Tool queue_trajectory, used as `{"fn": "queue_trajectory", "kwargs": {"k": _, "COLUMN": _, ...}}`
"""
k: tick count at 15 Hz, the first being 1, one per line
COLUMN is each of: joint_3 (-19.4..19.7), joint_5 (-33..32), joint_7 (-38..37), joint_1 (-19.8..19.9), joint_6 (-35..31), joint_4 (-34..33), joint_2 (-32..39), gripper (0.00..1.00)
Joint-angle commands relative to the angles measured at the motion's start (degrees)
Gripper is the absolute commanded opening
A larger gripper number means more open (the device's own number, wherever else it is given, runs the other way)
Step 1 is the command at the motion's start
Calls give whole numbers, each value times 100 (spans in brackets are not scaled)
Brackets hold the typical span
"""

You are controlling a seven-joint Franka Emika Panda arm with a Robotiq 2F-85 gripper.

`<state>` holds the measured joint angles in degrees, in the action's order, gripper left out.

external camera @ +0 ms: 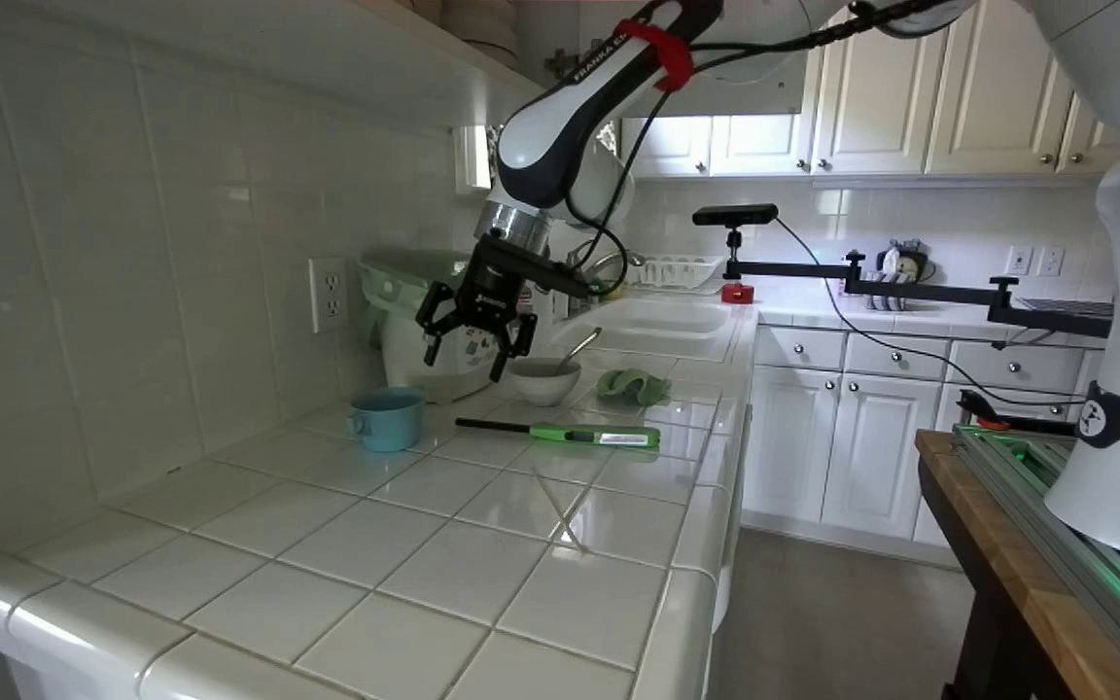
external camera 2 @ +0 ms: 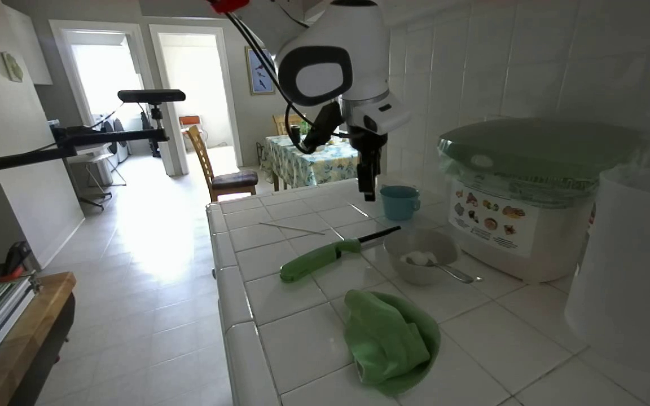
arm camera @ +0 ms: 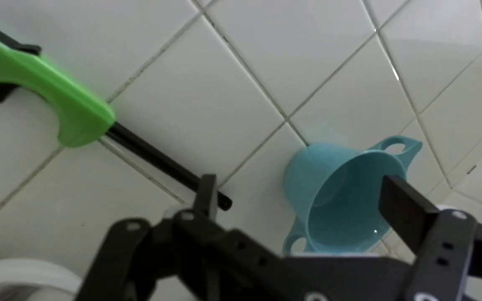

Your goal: Move the blue cup on the counter

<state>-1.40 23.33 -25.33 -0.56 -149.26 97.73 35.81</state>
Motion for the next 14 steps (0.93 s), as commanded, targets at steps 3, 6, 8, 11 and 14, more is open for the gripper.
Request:
{"fn": "queue_trajectory", "kwargs": {"k": 3, "joint_3": 51, "joint_5": -6, "joint_7": -88, "joint_1": -49, "joint_6": -49, "joint_4": -138, "joint_2": 117, "gripper": 100}}
{"fn": "queue_trajectory", "kwargs": {"k": 6, "joint_3": 38, "joint_5": 64, "joint_7": -202, "joint_1": -36, "joint_6": 22, "joint_4": -258, "joint_2": 243, "gripper": 100}}
{"fn": "queue_trajectory", "kwargs": {"k": 8, "joint_3": 36, "joint_5": 90, "joint_7": -349, "joint_1": -69, "joint_6": 56, "joint_4": -376, "joint_2": 395, "gripper": 100}}
{"fn": "queue_trajectory", "kwargs": {"k": 11, "joint_3": 183, "joint_5": 11, "joint_7": -695, "joint_1": -196, "joint_6": -49, "joint_4": -463, "joint_2": 552, "gripper": 100}}
{"fn": "queue_trajectory", "kwargs": {"k": 14, "joint_3": 351, "joint_5": -75, "joint_7": -1050, "joint_1": -317, "joint_6": -135, "joint_4": -607, "joint_2": 617, "gripper": 100}}
